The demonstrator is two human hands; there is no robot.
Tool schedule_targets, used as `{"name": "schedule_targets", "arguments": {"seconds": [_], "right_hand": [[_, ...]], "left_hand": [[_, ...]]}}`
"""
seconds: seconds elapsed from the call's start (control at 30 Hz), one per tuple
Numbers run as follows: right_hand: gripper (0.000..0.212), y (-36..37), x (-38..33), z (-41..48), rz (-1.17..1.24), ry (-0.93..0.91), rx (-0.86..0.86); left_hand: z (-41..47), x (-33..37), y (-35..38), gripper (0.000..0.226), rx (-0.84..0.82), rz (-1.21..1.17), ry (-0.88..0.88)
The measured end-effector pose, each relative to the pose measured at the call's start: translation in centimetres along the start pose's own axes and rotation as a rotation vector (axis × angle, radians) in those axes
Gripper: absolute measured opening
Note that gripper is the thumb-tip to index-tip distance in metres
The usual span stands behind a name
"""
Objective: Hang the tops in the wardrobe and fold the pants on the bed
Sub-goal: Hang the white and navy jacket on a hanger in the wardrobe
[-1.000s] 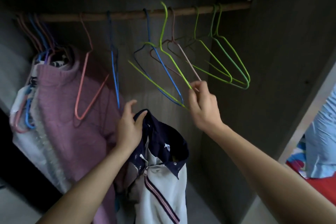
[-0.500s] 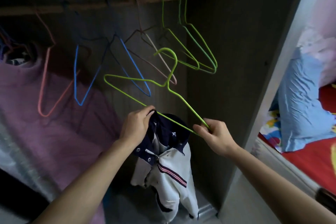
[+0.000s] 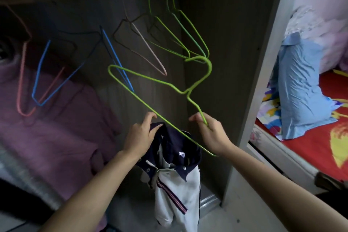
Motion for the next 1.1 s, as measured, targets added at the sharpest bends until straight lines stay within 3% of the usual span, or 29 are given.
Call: {"name": "schedule_targets", "arguments": {"seconds": [0.1,0.17,0.23,0.4,0.53,0.7,0.8,0.97,1.1], "right_hand": [[0.025,-1.6,2.0,-1.3,0.166,-0.015,0.054],[0.014,-1.6,3.1,-1.6,0.232,0.024,-0.030],[0.024,-1.4,3.0,-1.7,0.248,0.028,-0.119],[0.012,-0.1,2.3,-3.1,0.265,0.035,-0.272],[0.029,-0.8,2.6,-4.9,0.158,0.051,-0.326],[0.035,-1.0,4.4,-6.3,0.079,0.204,-0.599],[0.031,0.8,5.6,-7.3,-0.109,0.270,-0.737],[0.031,4.4,4.3,-5.9,-0.067,0.181,-0.532],[0.036,6.5,8.3,-4.8,-0.404,0.296,-0.493]], "left_hand": [[-2.2,-1.3,0.3,0.032,-0.004,-0.076,-0.090],[-3.3,-1.7,0.7,0.030,-0.038,-0.043,-0.105],[-3.8,-1.8,1.3,0.038,-0.088,0.044,-0.107],[-4.6,-2.2,2.6,0.033,-0.196,0.085,-0.218],[-5.5,-3.4,2.5,0.044,-0.210,0.155,-0.342],[-6.2,-5.8,3.0,0.040,-0.149,-0.131,-0.520],[-5.8,-5.9,3.2,0.032,-0.104,-0.267,-0.549],[-4.0,-4.3,3.1,0.020,-0.017,-0.484,-0.609],[-2.7,-3.2,2.0,0.014,0.066,-0.648,-0.641]]}}
Point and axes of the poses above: each hand's wrist, its own z-axis towards the middle knuckle, its own y-axis out of the palm, x = y × z, the point moved 9 cm from there along z, towards the middle knuckle, and after that the axes turned 7 degrees about y, right-handed, at the moved point
